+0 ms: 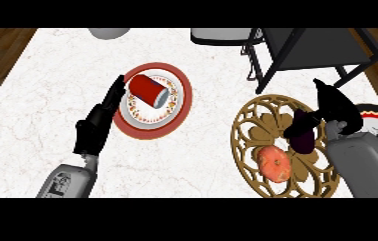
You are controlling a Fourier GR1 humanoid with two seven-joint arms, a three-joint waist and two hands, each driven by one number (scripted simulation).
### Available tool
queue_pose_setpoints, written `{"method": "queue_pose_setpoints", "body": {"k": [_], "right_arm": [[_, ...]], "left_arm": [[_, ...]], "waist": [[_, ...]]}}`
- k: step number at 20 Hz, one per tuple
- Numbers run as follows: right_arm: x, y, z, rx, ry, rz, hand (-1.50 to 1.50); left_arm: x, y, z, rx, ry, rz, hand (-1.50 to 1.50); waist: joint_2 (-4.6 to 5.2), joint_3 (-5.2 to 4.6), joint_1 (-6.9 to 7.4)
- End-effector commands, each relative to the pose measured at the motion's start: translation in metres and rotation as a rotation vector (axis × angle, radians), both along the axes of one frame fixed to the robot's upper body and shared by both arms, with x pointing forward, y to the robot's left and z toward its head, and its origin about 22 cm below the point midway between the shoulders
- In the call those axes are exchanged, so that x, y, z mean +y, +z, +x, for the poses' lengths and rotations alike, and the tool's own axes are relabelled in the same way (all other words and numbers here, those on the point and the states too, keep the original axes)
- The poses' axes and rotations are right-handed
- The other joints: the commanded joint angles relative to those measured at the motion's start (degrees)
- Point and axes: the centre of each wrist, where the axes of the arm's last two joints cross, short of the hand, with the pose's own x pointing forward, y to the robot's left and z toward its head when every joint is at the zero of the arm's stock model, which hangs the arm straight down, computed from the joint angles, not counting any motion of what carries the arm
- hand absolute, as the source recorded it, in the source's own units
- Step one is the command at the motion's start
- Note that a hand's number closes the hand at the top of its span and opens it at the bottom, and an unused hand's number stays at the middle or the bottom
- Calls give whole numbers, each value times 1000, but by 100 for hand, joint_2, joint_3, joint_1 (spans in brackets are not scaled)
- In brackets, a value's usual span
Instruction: Pick the eggplant from the placemat and place it in the tiered shelf
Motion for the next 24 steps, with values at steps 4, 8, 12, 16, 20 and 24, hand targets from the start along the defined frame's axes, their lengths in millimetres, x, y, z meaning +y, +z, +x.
{"method": "queue_pose_setpoints", "body": {"k": [4,8,12,16,20,24], "right_arm": [[-6,24,-6,70,-68,-53,-150],[16,-28,-5,79,-57,-34,-150],[-26,-20,-4,95,-65,-30,-150],[5,-28,9,87,-65,-10,-150],[-6,-38,5,105,-44,-6,-150],[-13,-64,-12,140,-38,2,150]], "left_arm": [[33,3,8,5,22,6,0],[6,0,15,-6,-6,8,0],[5,-1,12,-17,-5,6,0],[19,4,11,2,5,-13,0],[3,15,13,1,2,-5,0],[-1,-2,-2,8,2,0,0]], "waist": [[-12,-4,-43],[4,0,-16],[2,0,-22],[2,0,-7],[2,0,-11],[-1,0,-15]]}}
